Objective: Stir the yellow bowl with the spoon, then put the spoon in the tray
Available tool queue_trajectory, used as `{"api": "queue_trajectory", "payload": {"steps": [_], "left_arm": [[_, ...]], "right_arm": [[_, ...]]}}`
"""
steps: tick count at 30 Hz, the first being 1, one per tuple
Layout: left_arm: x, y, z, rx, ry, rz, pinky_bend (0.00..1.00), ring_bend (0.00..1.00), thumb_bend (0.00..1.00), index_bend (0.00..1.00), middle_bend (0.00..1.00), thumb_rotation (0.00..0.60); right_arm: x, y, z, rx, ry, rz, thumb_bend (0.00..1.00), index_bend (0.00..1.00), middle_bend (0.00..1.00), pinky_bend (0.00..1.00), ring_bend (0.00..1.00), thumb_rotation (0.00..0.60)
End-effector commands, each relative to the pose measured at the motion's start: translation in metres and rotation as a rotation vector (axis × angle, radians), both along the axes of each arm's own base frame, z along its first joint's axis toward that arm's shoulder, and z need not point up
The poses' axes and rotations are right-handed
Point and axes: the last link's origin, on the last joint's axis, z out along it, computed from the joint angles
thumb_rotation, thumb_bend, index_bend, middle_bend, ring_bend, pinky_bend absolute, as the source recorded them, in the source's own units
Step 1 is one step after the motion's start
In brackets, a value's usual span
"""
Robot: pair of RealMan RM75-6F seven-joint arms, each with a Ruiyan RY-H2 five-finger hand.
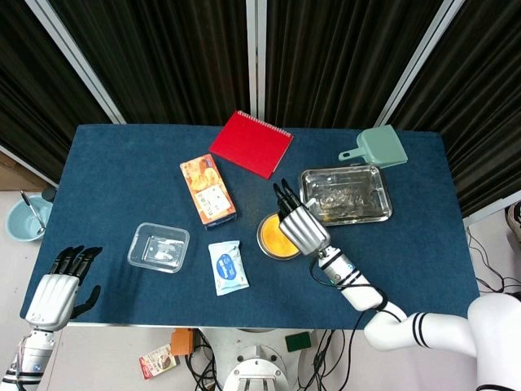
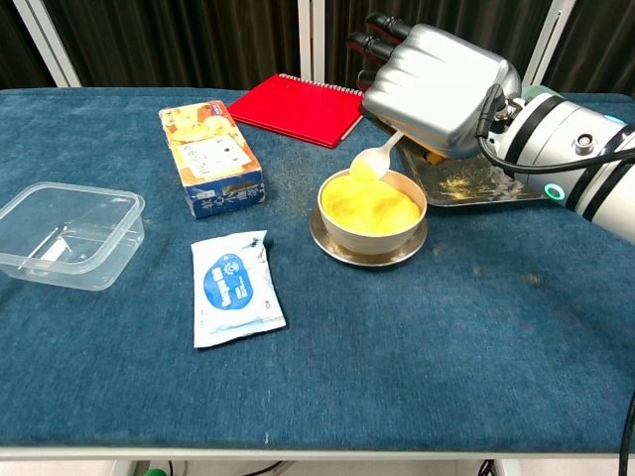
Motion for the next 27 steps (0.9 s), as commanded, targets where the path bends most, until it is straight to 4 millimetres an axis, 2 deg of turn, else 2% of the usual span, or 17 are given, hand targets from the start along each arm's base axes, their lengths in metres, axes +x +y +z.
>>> {"api": "queue_trajectory", "payload": {"steps": [1, 3, 6, 21, 27], "left_arm": [[0.0, -0.001, 0.0, 0.003, -0.003, -0.002, 0.1, 0.07, 0.39, 0.11, 0.14, 0.6], [-0.001, -0.002, 0.0, 0.004, -0.01, -0.001, 0.1, 0.07, 0.39, 0.11, 0.14, 0.6], [-0.002, -0.003, -0.003, 0.006, -0.02, 0.001, 0.1, 0.07, 0.39, 0.11, 0.14, 0.6], [-0.014, -0.007, -0.007, 0.012, -0.031, 0.037, 0.1, 0.07, 0.39, 0.11, 0.14, 0.6], [-0.016, -0.009, -0.01, 0.019, -0.035, 0.053, 0.1, 0.07, 0.39, 0.11, 0.14, 0.6]], "right_arm": [[0.012, 0.004, 0.002, -0.094, 0.275, 0.235, 0.52, 0.73, 0.28, 0.0, 0.0, 0.6], [0.017, 0.008, -0.001, -0.149, 0.434, 0.379, 0.52, 0.74, 0.29, 0.0, 0.0, 0.6], [0.018, 0.015, -0.009, -0.14, 0.546, 0.444, 0.52, 0.75, 0.3, 0.0, 0.0, 0.6], [0.035, 0.0, -0.006, -0.262, 0.785, 0.502, 0.52, 0.78, 0.31, 0.0, 0.0, 0.6], [0.041, 0.001, -0.011, -0.289, 0.826, 0.515, 0.52, 0.78, 0.31, 0.0, 0.0, 0.6]]}}
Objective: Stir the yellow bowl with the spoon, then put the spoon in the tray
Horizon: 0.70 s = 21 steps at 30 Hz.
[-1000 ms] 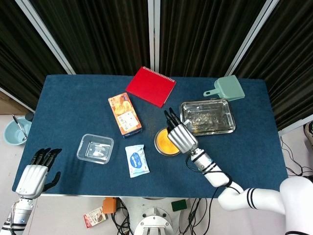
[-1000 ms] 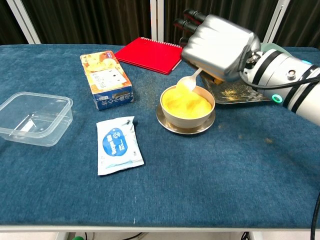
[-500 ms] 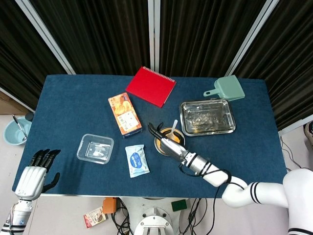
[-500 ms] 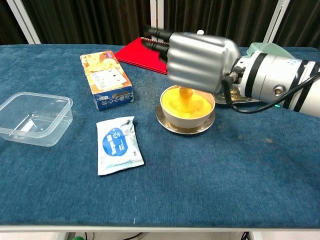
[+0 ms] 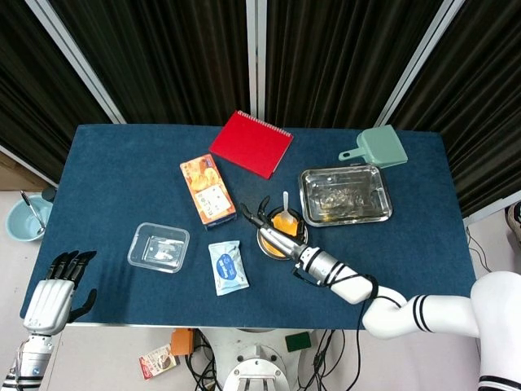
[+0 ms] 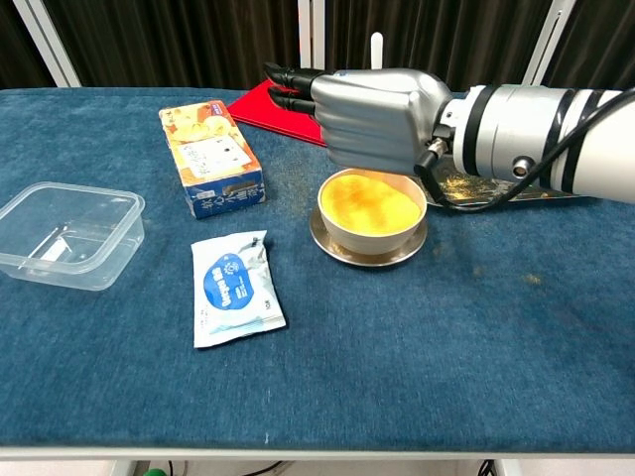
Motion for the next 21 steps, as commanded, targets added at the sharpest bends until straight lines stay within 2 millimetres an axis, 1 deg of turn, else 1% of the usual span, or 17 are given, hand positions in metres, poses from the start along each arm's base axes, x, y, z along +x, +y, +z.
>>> {"api": "queue_trajectory", "payload": {"steps": [1, 6, 10, 17, 21], "left_arm": [[-0.001, -0.001, -0.001, 0.002, -0.001, 0.005, 0.1, 0.07, 0.39, 0.11, 0.14, 0.6], [-0.002, 0.0, -0.001, -0.001, 0.0, 0.01, 0.1, 0.07, 0.39, 0.11, 0.14, 0.6], [-0.002, 0.001, 0.0, -0.001, 0.002, 0.008, 0.1, 0.07, 0.39, 0.11, 0.14, 0.6], [0.0, 0.002, 0.0, -0.004, 0.003, 0.002, 0.1, 0.07, 0.39, 0.11, 0.14, 0.6], [0.0, 0.001, -0.001, -0.008, 0.005, 0.003, 0.1, 0.07, 0.39, 0.11, 0.14, 0.6]], "right_arm": [[0.004, 0.004, -0.005, -0.004, 0.021, 0.018, 0.52, 0.78, 0.31, 0.0, 0.0, 0.6], [0.002, 0.004, -0.013, -0.052, 0.027, -0.004, 0.53, 0.81, 0.32, 0.0, 0.0, 0.6], [0.008, 0.008, -0.021, -0.056, 0.004, -0.022, 0.53, 0.81, 0.32, 0.0, 0.0, 0.6], [0.011, 0.012, -0.025, -0.027, -0.021, -0.025, 0.53, 0.81, 0.33, 0.0, 0.0, 0.6], [0.007, 0.012, -0.025, -0.033, -0.034, -0.054, 0.53, 0.83, 0.33, 0.0, 0.0, 0.6]]}}
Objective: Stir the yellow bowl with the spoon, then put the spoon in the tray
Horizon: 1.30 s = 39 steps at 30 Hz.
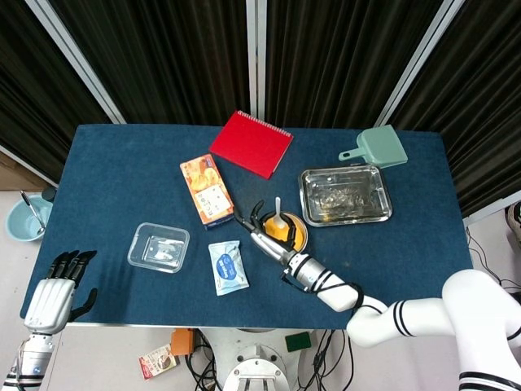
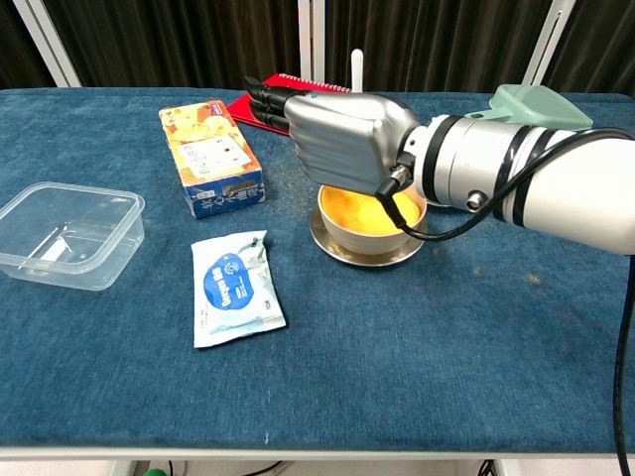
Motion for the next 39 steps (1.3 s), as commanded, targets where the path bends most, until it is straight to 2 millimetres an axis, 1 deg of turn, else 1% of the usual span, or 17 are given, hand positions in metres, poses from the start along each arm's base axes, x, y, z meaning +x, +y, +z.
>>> {"api": "queue_trajectory", "payload": {"steps": [1, 4, 13, 17, 19, 22, 25, 30, 34, 37, 39], "left_arm": [[0.0, 0.0, 0.0, 0.0, 0.002, 0.003, 0.1, 0.07, 0.39, 0.11, 0.14, 0.6], [0.0, 0.0, 0.002, 0.004, 0.004, 0.002, 0.1, 0.07, 0.39, 0.11, 0.14, 0.6], [0.003, 0.001, 0.001, 0.0, 0.005, -0.003, 0.1, 0.07, 0.39, 0.11, 0.14, 0.6], [0.003, 0.001, 0.002, 0.0, 0.009, -0.001, 0.1, 0.07, 0.39, 0.11, 0.14, 0.6], [0.004, 0.002, 0.002, 0.001, 0.01, -0.005, 0.1, 0.07, 0.39, 0.11, 0.14, 0.6], [0.005, 0.002, 0.003, 0.002, 0.012, -0.01, 0.1, 0.07, 0.39, 0.11, 0.14, 0.6], [0.005, 0.003, 0.003, -0.002, 0.013, -0.008, 0.1, 0.07, 0.39, 0.11, 0.14, 0.6], [0.008, 0.004, 0.003, -0.004, 0.014, -0.017, 0.1, 0.07, 0.39, 0.11, 0.14, 0.6], [0.011, 0.005, 0.003, -0.006, 0.019, -0.024, 0.1, 0.07, 0.39, 0.11, 0.14, 0.6], [0.012, 0.004, 0.004, -0.005, 0.02, -0.024, 0.1, 0.07, 0.39, 0.11, 0.14, 0.6], [0.012, 0.004, 0.004, -0.004, 0.02, -0.022, 0.1, 0.07, 0.39, 0.11, 0.14, 0.6]], "right_arm": [[-0.002, 0.002, -0.001, 0.006, -0.011, -0.021, 0.53, 0.84, 0.33, 0.0, 0.0, 0.6], [-0.003, 0.001, -0.001, 0.02, -0.005, -0.016, 0.53, 0.89, 0.34, 0.0, 0.0, 0.6], [0.0, 0.0, 0.002, 0.048, -0.058, -0.031, 0.53, 0.88, 0.33, 0.0, 0.0, 0.6], [0.003, 0.001, 0.007, 0.061, -0.151, -0.087, 0.53, 0.88, 0.33, 0.0, 0.0, 0.6], [0.002, -0.001, 0.011, 0.047, -0.148, -0.08, 0.52, 0.88, 0.33, 0.0, 0.0, 0.6], [-0.002, -0.007, 0.02, 0.043, -0.222, -0.139, 0.53, 0.88, 0.33, 0.0, 0.0, 0.6], [-0.008, -0.009, 0.03, 0.07, -0.33, -0.206, 0.52, 0.88, 0.33, 0.0, 0.0, 0.6], [-0.019, -0.012, 0.046, 0.124, -0.575, -0.329, 0.52, 0.87, 0.33, 0.0, 0.0, 0.6], [-0.033, -0.023, 0.061, 0.116, -0.747, -0.423, 0.52, 0.86, 0.33, 0.0, 0.0, 0.6], [-0.051, -0.036, 0.071, 0.098, -0.844, -0.497, 0.52, 0.86, 0.33, 0.0, 0.0, 0.6], [-0.062, -0.044, 0.073, 0.087, -0.884, -0.549, 0.52, 0.86, 0.33, 0.0, 0.0, 0.6]]}}
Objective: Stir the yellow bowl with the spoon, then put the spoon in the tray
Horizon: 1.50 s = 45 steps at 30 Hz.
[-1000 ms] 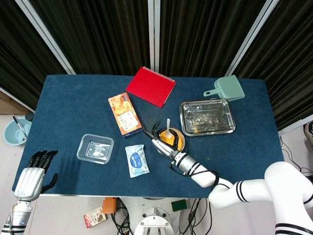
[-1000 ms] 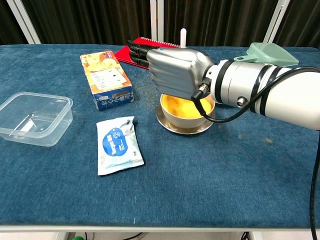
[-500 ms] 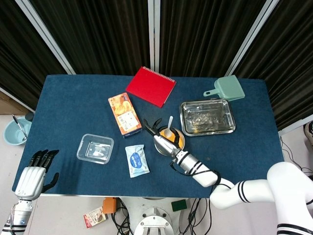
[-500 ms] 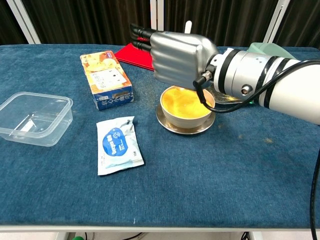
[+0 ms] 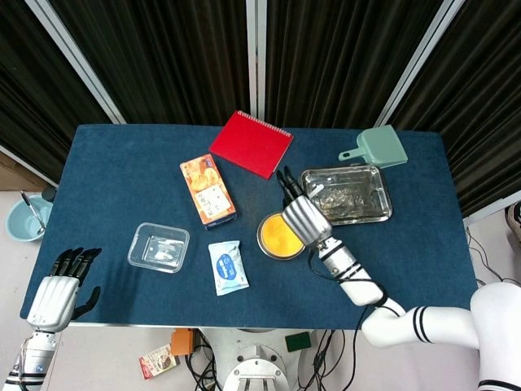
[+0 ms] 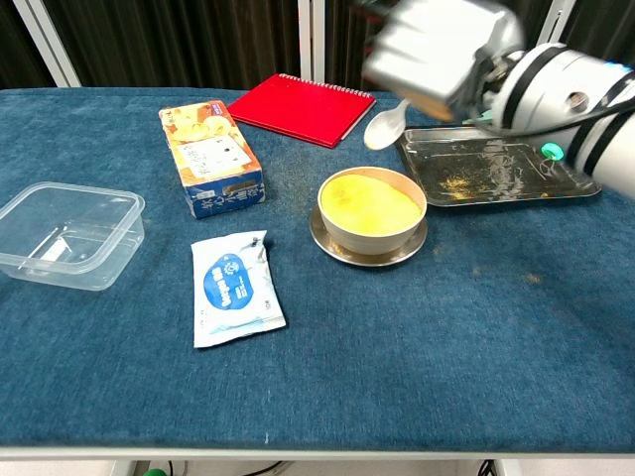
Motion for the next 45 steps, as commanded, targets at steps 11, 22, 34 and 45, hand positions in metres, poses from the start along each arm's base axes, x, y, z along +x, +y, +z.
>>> {"api": "queue_trajectory", "payload": {"steps": [11, 22, 34, 45], "left_arm": [[0.001, -0.001, -0.001, -0.006, 0.0, 0.011, 0.1, 0.07, 0.39, 0.11, 0.14, 0.6], [0.002, -0.002, 0.0, -0.005, 0.005, 0.015, 0.1, 0.07, 0.39, 0.11, 0.14, 0.6], [0.007, 0.005, 0.005, -0.001, 0.015, -0.014, 0.1, 0.07, 0.39, 0.11, 0.14, 0.6], [0.009, 0.013, 0.015, 0.025, 0.028, -0.026, 0.1, 0.07, 0.39, 0.11, 0.13, 0.6]], "right_arm": [[-0.083, -0.055, 0.001, 0.06, -0.382, -0.48, 0.5, 0.8, 0.32, 0.0, 0.0, 0.6], [-0.102, -0.065, -0.027, 0.09, -0.415, -0.609, 0.37, 0.54, 0.25, 0.0, 0.0, 0.6], [-0.108, -0.033, 0.046, 0.054, -0.551, -0.567, 0.36, 0.39, 0.21, 0.0, 0.0, 0.6], [-0.175, 0.09, 0.131, 0.011, -0.76, -0.528, 0.36, 0.22, 0.16, 0.0, 0.0, 0.6]]}}
